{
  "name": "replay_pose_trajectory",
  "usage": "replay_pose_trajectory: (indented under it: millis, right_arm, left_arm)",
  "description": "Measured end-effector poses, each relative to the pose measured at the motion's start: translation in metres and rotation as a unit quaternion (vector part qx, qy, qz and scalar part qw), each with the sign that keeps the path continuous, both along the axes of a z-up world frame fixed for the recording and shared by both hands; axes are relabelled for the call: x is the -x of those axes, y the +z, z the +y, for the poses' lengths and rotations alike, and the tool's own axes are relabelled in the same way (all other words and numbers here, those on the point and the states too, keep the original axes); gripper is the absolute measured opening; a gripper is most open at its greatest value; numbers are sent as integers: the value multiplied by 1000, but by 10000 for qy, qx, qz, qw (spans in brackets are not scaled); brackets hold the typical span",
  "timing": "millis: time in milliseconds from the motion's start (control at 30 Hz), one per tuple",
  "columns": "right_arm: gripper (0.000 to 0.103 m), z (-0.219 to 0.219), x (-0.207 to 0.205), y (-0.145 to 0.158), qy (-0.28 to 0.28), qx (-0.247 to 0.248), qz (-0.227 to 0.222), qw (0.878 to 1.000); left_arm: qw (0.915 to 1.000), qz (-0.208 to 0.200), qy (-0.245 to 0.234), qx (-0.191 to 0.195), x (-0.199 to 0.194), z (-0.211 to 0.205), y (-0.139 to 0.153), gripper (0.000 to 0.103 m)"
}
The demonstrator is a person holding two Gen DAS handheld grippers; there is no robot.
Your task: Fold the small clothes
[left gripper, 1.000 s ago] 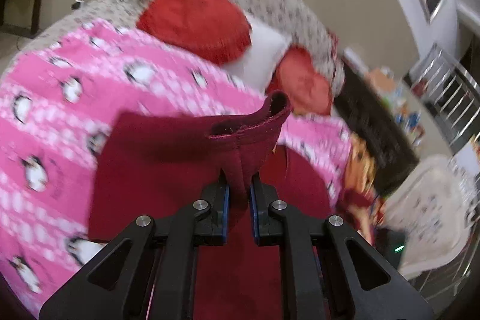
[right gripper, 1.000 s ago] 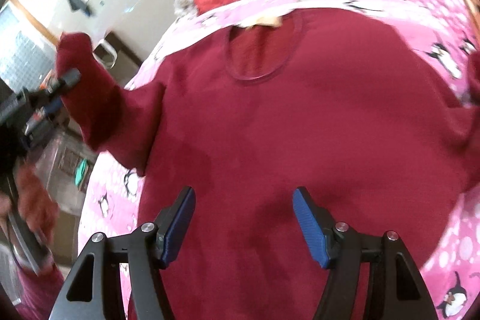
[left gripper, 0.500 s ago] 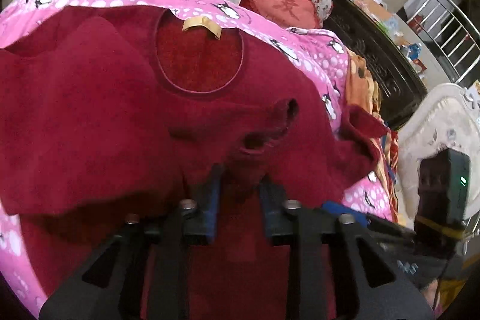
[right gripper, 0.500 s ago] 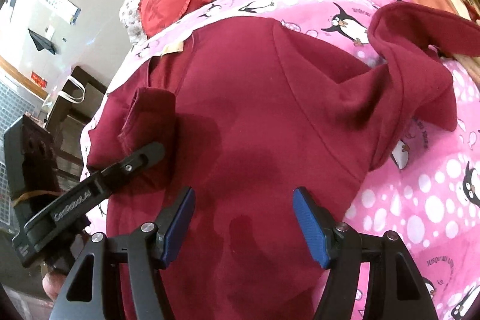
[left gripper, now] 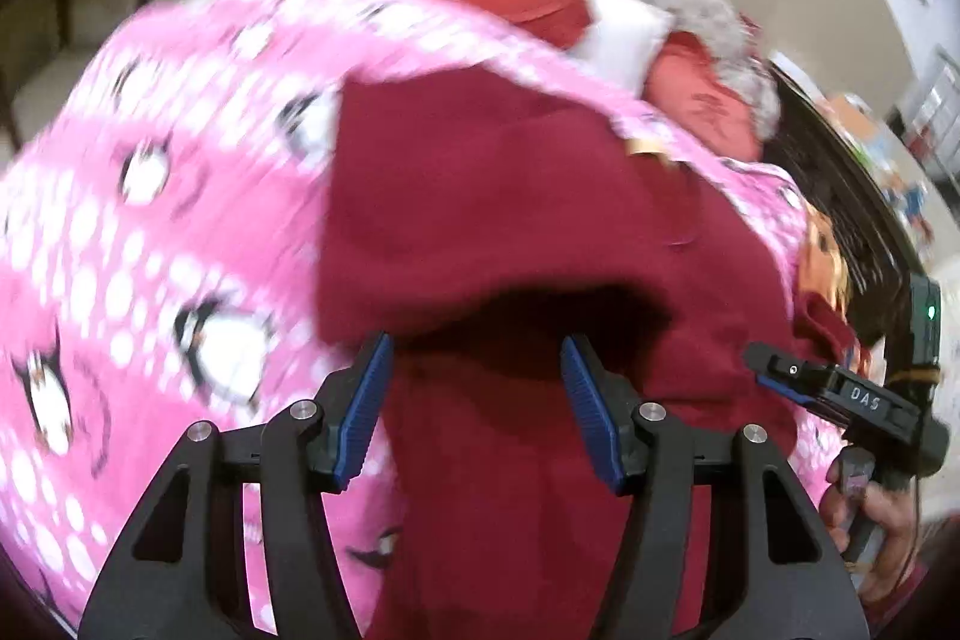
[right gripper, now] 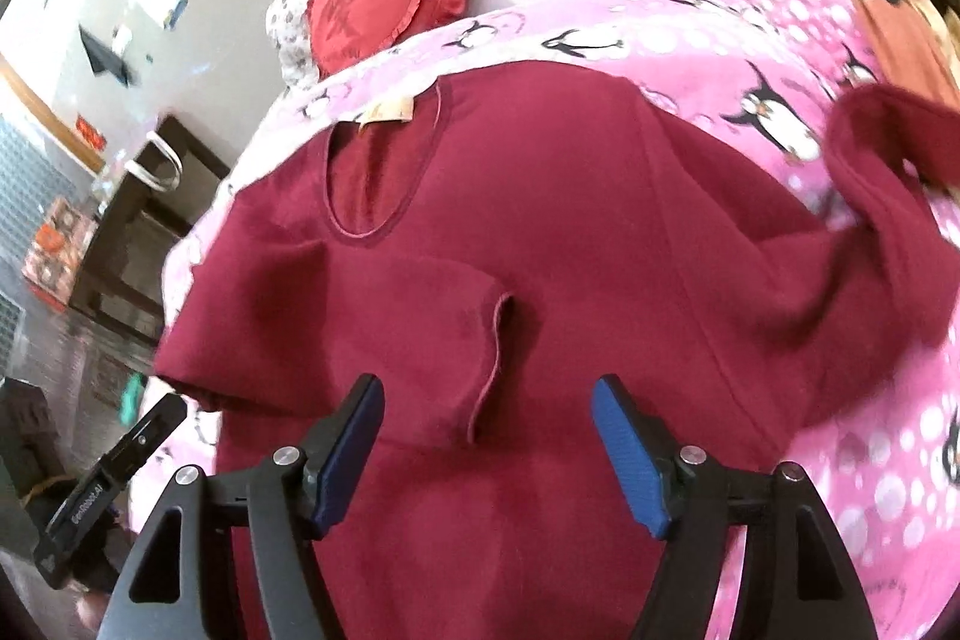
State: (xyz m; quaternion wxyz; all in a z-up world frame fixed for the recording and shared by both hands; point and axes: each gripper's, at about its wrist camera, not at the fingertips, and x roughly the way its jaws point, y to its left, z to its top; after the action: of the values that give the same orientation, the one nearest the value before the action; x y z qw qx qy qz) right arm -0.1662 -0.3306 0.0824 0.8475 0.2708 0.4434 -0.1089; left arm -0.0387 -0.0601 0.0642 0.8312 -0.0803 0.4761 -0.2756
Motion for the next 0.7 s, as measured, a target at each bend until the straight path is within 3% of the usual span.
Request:
replay_pose_trajectory:
  millis: [133,200,233,267,300,500,700]
  right_arm:
    - [69,4,-20,-6,105,504,-62,9987]
    - [50,13,-29,-5,331,892,-149,9953]
    - [24,19,-32,-4,488,1102,-125,9926]
    - [10,23,-34,-2,547,1286,-89,9902]
    - [5,26,-32,2,585,1452,-150,9876]
    - [5,17,-12,42,332,1902,-673,9789]
    - [5,-25,-5,44,-321,1934,-464,9795]
  left_arm:
    - [9995,255,182,23,0,11,-15,58]
    - [9995,267,164,-29,3,11,-17,58]
    - [9995,277,142,-42,5,10,-17,58]
    - [9995,276,122,-56,6,9,-17,58]
    - [9996,262,113,-64,7,8,-16,58]
    - [9995,239,200,-44,1,2,-17,58]
    - [9991,329,244,-119,-1,4,-24,58]
